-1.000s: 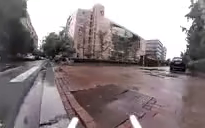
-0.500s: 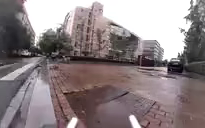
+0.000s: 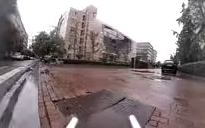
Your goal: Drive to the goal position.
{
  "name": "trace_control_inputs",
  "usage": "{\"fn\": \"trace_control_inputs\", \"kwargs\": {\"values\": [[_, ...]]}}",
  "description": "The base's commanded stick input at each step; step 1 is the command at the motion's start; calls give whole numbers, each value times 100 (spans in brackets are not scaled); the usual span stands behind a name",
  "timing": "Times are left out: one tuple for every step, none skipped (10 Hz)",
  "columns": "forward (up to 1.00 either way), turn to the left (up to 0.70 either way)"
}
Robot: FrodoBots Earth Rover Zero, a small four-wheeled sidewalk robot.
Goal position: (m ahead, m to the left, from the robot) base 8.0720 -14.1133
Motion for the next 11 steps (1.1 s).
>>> {"fn": "trace_control_inputs", "kwargs": {"values": [[45, -27], [45, -27], [45, -27], [45, -27], [45, -27], [45, -21], [45, -2], [45, 0], [45, 0], [45, 0], [45, 0]]}}
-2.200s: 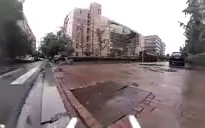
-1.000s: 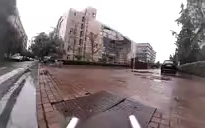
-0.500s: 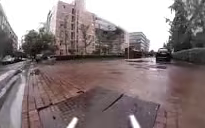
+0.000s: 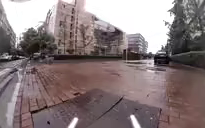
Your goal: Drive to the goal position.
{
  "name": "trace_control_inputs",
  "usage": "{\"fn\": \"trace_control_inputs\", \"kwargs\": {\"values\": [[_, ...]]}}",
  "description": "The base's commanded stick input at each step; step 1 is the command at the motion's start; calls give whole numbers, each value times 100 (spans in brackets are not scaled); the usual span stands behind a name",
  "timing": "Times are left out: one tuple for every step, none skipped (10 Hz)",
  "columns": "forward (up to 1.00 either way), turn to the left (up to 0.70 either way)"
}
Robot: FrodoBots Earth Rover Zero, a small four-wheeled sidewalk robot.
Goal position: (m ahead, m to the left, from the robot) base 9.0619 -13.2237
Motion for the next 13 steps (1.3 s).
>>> {"fn": "trace_control_inputs", "kwargs": {"values": [[45, 0], [45, -4], [45, -20], [45, -27], [45, -27], [45, -27], [45, -27], [66, -16], [70, -8], [70, -3], [70, -1], [70, 0], [70, 0]]}}
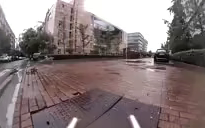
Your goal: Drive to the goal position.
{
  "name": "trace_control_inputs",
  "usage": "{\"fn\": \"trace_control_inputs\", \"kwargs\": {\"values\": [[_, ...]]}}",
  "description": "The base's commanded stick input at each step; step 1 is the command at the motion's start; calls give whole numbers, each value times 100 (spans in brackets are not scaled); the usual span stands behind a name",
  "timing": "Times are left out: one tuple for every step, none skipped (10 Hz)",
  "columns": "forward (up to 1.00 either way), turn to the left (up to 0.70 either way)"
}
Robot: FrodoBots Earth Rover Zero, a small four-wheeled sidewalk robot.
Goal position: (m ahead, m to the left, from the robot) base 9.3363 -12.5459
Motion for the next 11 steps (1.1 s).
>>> {"fn": "trace_control_inputs", "kwargs": {"values": [[70, 0], [70, 0], [70, 0], [70, 0], [70, 0], [70, 0], [70, 0], [70, 0], [70, 0], [70, 0], [70, 0]]}}
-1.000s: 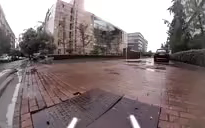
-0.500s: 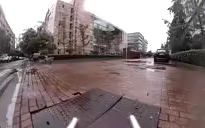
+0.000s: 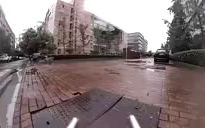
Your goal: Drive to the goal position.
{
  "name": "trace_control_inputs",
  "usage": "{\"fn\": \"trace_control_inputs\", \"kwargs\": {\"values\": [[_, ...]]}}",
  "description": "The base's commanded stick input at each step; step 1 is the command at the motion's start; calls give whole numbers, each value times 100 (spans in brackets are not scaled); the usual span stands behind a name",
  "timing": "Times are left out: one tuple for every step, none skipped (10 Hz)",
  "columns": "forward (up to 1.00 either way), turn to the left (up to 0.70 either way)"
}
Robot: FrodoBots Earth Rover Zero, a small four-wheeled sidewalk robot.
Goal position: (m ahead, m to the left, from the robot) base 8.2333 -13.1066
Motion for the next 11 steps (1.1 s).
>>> {"fn": "trace_control_inputs", "kwargs": {"values": [[70, 0], [70, 0], [70, 0], [70, 0], [70, 0], [70, 0], [70, 0], [70, 0], [70, -6], [70, -14], [70, -14]]}}
